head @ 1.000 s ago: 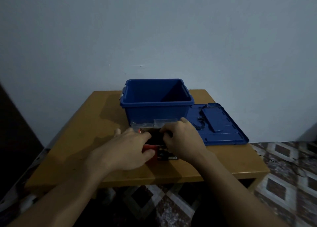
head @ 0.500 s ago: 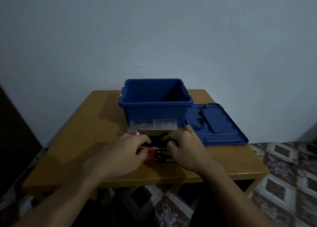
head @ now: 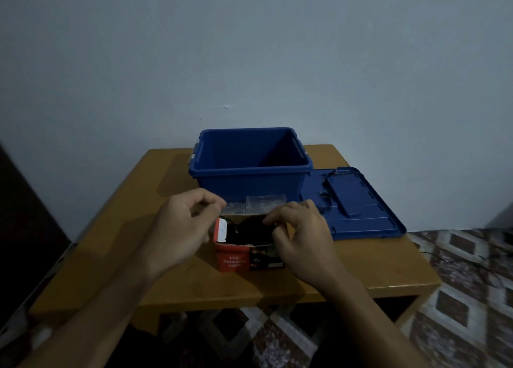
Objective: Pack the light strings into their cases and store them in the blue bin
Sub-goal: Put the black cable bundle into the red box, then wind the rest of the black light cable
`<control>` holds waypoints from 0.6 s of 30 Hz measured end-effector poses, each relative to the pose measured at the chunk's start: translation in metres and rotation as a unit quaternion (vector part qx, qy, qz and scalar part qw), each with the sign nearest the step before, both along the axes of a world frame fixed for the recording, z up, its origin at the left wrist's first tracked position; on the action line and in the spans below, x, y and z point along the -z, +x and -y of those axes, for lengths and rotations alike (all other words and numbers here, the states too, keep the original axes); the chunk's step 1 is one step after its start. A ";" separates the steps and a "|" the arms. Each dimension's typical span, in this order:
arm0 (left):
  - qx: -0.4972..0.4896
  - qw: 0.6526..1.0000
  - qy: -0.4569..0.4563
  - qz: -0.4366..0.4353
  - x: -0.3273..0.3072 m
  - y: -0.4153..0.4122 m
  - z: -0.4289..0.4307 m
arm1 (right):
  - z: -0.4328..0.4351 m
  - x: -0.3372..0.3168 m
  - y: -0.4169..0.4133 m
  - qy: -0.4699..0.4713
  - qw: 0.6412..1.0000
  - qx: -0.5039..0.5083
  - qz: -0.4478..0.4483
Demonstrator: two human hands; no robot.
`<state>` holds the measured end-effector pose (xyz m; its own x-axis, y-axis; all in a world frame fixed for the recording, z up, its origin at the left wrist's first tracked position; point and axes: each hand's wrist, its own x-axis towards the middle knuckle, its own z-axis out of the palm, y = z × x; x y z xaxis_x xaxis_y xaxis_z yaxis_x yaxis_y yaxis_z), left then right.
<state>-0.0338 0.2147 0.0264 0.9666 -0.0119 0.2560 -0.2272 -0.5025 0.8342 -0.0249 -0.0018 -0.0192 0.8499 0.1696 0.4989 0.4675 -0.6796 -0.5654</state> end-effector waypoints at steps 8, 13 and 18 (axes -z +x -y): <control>0.042 0.995 0.073 0.062 -0.017 0.013 0.056 | 0.020 -0.002 0.009 0.007 0.999 0.015 0.027; 0.100 0.981 0.154 0.066 -0.038 0.030 0.120 | 0.081 -0.002 0.026 -0.005 0.998 0.068 -0.005; 0.130 0.958 0.252 -0.041 -0.036 0.079 0.196 | 0.151 -0.003 0.082 -0.034 0.986 0.164 -0.022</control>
